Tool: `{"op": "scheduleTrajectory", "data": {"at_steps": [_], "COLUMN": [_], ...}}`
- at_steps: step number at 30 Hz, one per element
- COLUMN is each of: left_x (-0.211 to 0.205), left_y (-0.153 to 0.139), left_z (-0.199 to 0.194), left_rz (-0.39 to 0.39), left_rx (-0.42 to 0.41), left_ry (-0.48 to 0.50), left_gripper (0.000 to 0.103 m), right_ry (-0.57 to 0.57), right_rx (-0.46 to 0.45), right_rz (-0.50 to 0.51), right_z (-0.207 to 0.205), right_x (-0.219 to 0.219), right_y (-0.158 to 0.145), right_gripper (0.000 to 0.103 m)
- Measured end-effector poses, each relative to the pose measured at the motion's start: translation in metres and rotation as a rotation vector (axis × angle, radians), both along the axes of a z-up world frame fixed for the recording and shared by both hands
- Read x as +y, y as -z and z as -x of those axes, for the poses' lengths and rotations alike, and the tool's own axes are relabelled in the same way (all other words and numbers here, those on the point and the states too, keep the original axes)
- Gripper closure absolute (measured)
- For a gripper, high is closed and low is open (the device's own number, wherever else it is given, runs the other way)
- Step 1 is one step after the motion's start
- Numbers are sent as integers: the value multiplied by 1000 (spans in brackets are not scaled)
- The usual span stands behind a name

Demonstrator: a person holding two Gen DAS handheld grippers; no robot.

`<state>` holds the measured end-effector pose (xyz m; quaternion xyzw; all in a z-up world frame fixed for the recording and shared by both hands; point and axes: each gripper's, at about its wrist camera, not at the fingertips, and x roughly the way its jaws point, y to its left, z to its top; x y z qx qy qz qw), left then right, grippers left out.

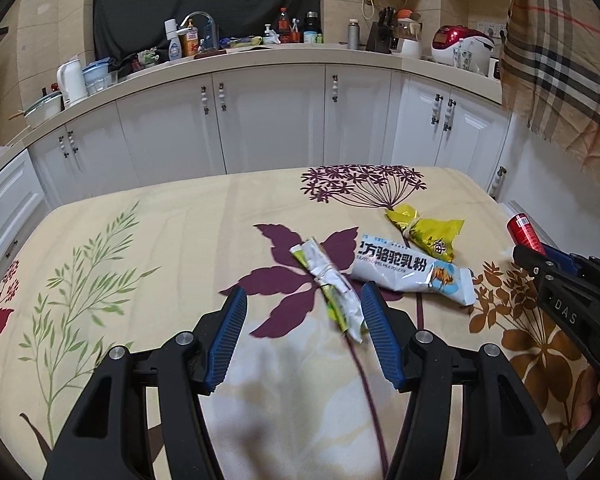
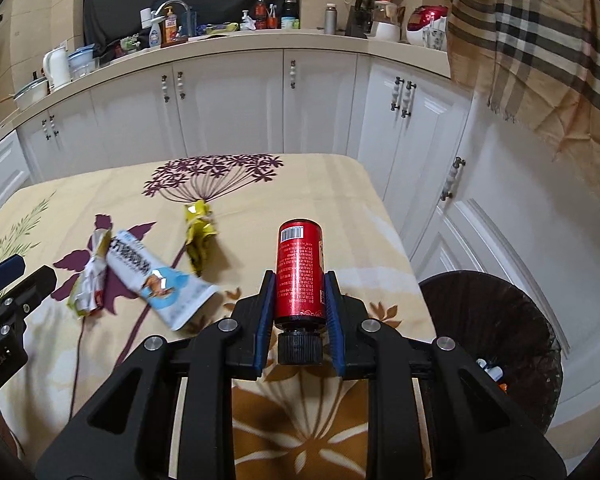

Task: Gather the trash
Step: 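Grasp the red spray can with the right tool while the left tool approaches the wrappers, then grasp the crumpled white-green wrapper with the left tool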

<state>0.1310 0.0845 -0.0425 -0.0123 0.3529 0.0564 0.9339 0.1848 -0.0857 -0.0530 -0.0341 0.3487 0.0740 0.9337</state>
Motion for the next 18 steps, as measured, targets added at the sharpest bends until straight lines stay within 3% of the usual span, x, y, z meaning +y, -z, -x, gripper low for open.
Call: {"op": "scheduleTrajectory", "data": {"at_steps": [18], "left_x": [-2], "left_y": [25], "left_z": [-40], "left_rz": [-3], "left_rx": [135], "left_ry": [-4], "left_gripper": [45], "right_ry": [-12], "right_rx": [7], "right_rz": [-11], "right_z": [-22], "right_x": [-2], "right_y": [1], "right_gripper": [80]}}
